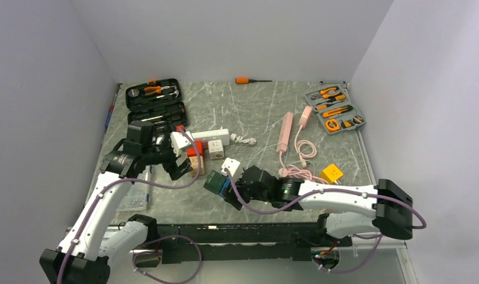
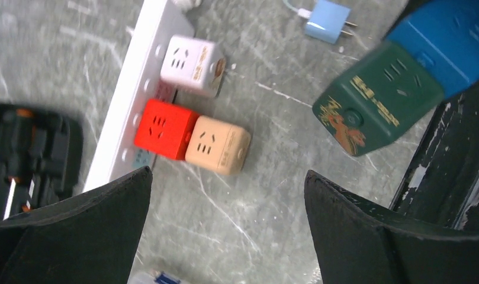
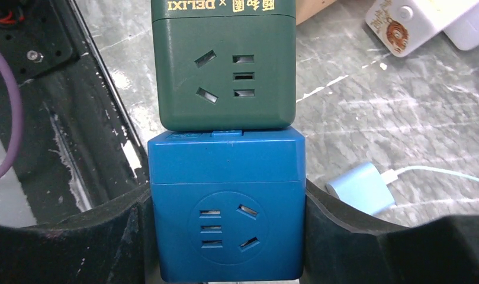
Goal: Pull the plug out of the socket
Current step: Pick up the socket from the center of the board, then remove the plug from the socket.
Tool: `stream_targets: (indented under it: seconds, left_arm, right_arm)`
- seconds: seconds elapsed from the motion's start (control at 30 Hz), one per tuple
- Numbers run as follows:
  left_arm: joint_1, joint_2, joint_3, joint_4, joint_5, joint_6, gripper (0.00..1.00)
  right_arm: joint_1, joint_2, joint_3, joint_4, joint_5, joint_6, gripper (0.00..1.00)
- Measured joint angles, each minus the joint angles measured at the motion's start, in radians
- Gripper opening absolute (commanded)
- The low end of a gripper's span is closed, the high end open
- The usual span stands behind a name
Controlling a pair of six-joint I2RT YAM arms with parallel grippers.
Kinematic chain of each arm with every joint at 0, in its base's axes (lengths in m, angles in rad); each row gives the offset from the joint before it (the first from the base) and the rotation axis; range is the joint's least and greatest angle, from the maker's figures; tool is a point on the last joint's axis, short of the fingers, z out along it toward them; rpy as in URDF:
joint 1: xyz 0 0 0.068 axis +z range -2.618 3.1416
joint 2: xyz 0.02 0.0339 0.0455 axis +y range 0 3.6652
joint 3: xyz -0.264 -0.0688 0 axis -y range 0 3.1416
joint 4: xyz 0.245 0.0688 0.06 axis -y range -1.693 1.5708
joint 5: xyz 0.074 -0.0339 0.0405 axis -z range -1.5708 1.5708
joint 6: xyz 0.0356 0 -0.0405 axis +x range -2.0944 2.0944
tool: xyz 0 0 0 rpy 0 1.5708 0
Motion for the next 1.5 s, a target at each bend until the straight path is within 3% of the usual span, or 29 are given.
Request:
stream_targets:
  seconds: [0.33, 0.57, 0.77, 0.97, 1.4, 1.5]
  left_arm:
    - [-0.140, 0.008, 0.122, -0.063, -0.008, 0.329, 0.99]
    - [-0.354, -0.266, -0.035, 0.061, -0.090, 0.602, 0.99]
    - [-0.549, -0.303, -0.183, 0.204, -0.193, 0.745, 0.99]
    - [-0.662, -0.291, -0.222, 0.259, -0.291, 0.813, 0.99]
    - [-0.741, -0.256, -0.275, 0.369, -0.397, 0.853, 0.99]
    - [-0.746, -0.244, -0.276, 0.386, -0.411, 0.852, 0.91]
  right_arm:
    - [-0.195, -0.147, 0.033, -0.229, -0.129, 0.066, 0.00]
    - [-0.226, -0.161, 0.166, -0.329, -0.220, 0.080, 0.00]
    - [-0.240, -0.084, 0.294, -0.358, -0.312, 0.103, 0.00]
    - [-0.244, -0.039, 0.309, -0.371, -0.362, 0.120, 0.00]
    - [-0.248, -0.017, 0.338, -0.371, -0.446, 0.143, 0.00]
    - [-0.248, -0.015, 0.341, -0.367, -0.462, 0.147, 0.00]
